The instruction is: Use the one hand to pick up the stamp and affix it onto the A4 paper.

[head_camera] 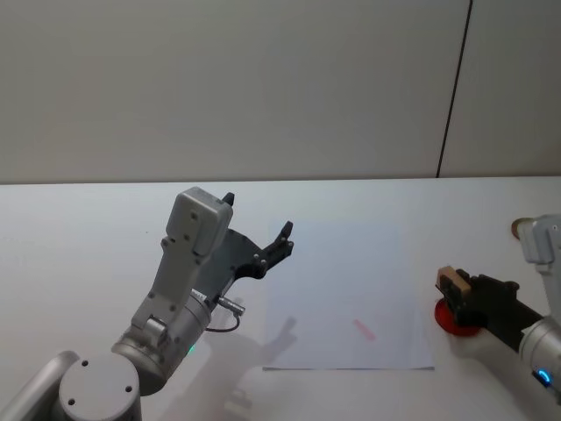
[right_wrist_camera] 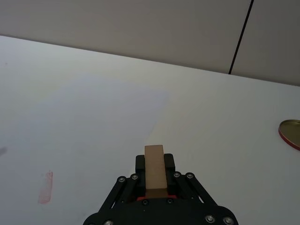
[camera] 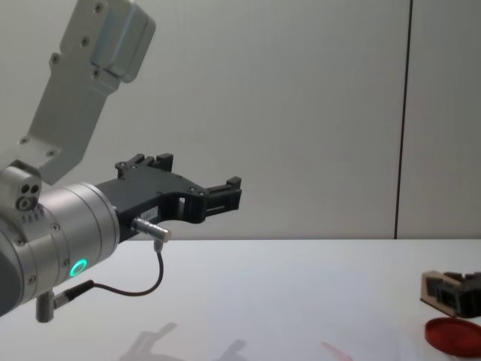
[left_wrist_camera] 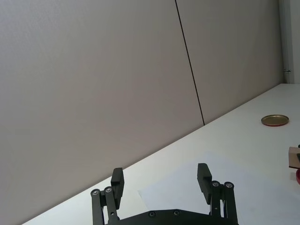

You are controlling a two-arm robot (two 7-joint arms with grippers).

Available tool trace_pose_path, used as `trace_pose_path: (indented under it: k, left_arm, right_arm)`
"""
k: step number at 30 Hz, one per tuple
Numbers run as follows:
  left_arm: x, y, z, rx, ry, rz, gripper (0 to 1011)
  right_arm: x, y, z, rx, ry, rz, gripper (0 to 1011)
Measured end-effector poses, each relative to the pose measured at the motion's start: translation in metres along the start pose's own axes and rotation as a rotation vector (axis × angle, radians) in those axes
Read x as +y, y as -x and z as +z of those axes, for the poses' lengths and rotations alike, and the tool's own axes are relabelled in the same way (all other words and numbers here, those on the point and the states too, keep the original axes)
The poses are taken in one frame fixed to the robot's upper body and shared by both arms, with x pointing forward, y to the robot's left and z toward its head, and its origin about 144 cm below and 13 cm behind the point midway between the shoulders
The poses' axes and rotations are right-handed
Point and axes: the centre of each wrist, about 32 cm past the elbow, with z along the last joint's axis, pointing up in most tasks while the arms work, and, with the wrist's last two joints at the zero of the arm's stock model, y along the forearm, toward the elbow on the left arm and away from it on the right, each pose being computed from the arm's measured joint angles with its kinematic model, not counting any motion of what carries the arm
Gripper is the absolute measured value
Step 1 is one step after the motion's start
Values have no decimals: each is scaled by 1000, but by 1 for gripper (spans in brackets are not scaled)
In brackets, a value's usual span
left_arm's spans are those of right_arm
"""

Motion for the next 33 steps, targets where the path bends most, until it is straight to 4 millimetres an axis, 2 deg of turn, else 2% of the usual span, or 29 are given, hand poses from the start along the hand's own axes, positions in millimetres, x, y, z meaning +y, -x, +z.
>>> trace_pose_path:
  k: [13,16,17,21,22,25,28,29,33]
  left_arm:
    - [0,0,0,0,0,0,993]
    - [0,0,0,0,0,0,993]
    - [0,0,0,0,0,0,993]
    - [0,0,0,0,0,0,993]
    - [0,0,0,0,0,0,993]
    - [0,0,0,0,0,0,993]
    - [0,0,0,0,0,0,993]
    - [0,0,0,0,0,0,993]
    - [0,0,0,0,0,0,993]
  right_arm:
    - [-5,-4,-7,8,38,0,220]
    - [-6,-5,-8,9,42,0,252]
    - [-7,-5,-8,9,45,0,316]
    - [-8,-6,-9,10,48,-1,393]
    - [-8,-6,-9,11,48,-1,460]
    - [-8,-6,-9,14,47,-1,564]
    - [-9,-6,-8,16,43,-1,623]
    - [-9,-6,-7,17,36,-2,683]
    - [-10,-6,-4,16,11,-3,791]
